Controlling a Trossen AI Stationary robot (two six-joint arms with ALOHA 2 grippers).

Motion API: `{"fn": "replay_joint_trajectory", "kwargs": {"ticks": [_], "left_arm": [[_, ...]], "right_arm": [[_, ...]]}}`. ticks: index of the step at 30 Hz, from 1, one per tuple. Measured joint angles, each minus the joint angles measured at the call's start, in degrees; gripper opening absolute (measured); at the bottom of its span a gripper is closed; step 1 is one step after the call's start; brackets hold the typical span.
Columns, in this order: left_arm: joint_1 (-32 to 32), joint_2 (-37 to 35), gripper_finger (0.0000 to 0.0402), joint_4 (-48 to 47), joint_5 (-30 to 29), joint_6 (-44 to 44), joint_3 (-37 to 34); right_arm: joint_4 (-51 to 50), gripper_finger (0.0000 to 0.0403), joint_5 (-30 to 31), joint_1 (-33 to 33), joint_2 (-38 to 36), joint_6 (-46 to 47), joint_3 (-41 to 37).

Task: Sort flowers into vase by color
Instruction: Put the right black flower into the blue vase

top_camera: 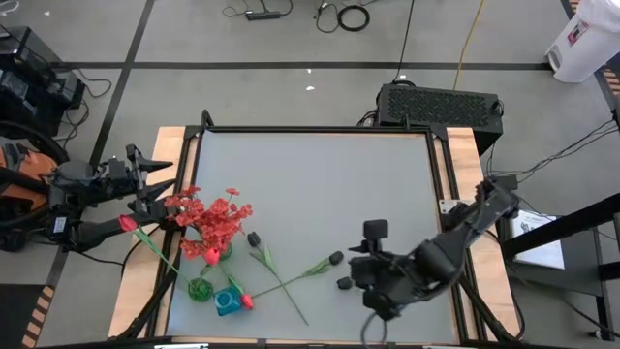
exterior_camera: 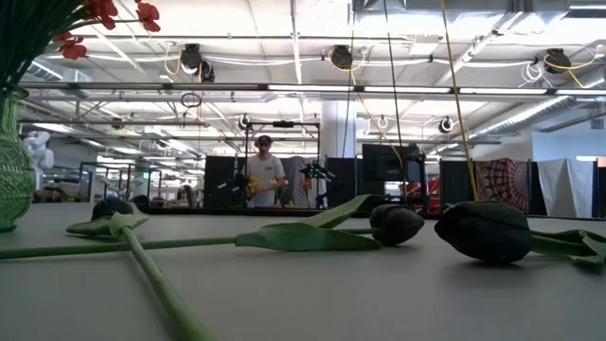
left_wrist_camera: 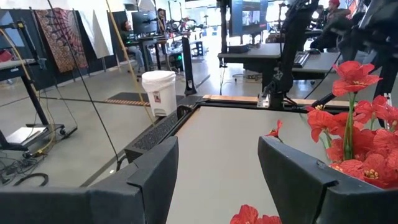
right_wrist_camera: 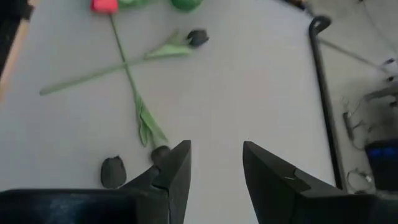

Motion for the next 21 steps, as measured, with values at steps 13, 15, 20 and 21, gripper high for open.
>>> {"fn": "replay_joint_trajectory", "kwargs": {"ticks": [13,15,20,21], "left_arm": [[-0.02,0.02,0.0228,0.02,-0.02,0.02,-0.02],[-0.02,0.02,0.0228,0.02,-0.01,0.02,-0.02],[0.00,0.02,0.0228,0.04,0.00,0.04,-0.02],[-0.01,0.02,0.0228,0.04,-0.02,0.04,-0.02]], "right_arm": [[15.58,0.0137,2.48,0.82,-11.35,-5.00,-16.12],[18.89,0.0137,1.10,-0.14,-15.10,-4.59,-21.55],[32.53,0.0137,-2.29,-1.98,-26.02,-6.14,-37.84],[35.59,0.0137,-3.91,-2.45,-28.44,-6.82,-41.21]]}}
